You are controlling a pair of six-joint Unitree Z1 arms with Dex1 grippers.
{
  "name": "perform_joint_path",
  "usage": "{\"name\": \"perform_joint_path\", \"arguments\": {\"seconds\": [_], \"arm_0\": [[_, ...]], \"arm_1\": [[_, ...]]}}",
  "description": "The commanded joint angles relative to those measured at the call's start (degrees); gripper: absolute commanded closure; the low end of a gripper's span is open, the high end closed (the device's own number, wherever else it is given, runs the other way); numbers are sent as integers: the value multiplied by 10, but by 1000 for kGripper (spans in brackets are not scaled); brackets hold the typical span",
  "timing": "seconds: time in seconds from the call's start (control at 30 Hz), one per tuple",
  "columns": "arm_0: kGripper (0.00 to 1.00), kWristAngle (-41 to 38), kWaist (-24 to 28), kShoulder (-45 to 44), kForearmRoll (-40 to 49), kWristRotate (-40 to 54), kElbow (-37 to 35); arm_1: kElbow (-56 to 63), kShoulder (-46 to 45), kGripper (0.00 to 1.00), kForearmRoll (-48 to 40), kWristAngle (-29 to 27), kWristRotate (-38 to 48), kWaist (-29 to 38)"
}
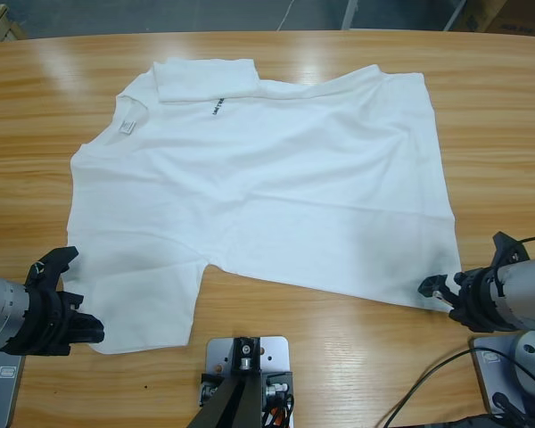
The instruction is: Fold clothes
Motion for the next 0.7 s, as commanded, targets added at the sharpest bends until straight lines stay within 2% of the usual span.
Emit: {"name": "perform_joint_path", "arguments": {"seconds": [0.03,0.1,0.17,0.23,0.33,0.4,0.5,0.53,0.57,0.7], "arm_0": [[1000,-7,-5,8,6,1,2],[1000,-7,-5,8,6,1,2],[1000,-7,-5,9,6,1,2],[1000,-7,-5,10,5,1,2],[1000,-6,-5,11,5,1,2],[1000,-6,-5,11,5,1,2],[1000,-5,-5,11,5,1,2],[1000,-5,-5,10,5,1,2],[1000,-5,-5,10,5,0,2],[1000,-4,-5,9,5,0,2]], "arm_1": [[16,29,249,-17,-8,-19,-2],[19,30,362,-25,-8,-28,-8],[20,29,519,-31,-9,-40,-13],[21,27,730,-33,-11,-46,-14],[20,24,770,-34,-12,-54,-15],[20,23,887,-34,-15,-62,-15],[18,22,896,-33,-17,-74,-15],[17,22,970,-32,-18,-77,-15],[17,19,1000,-29,-20,-83,-15],[-4,9,1000,5,-31,-130,-15]]}}
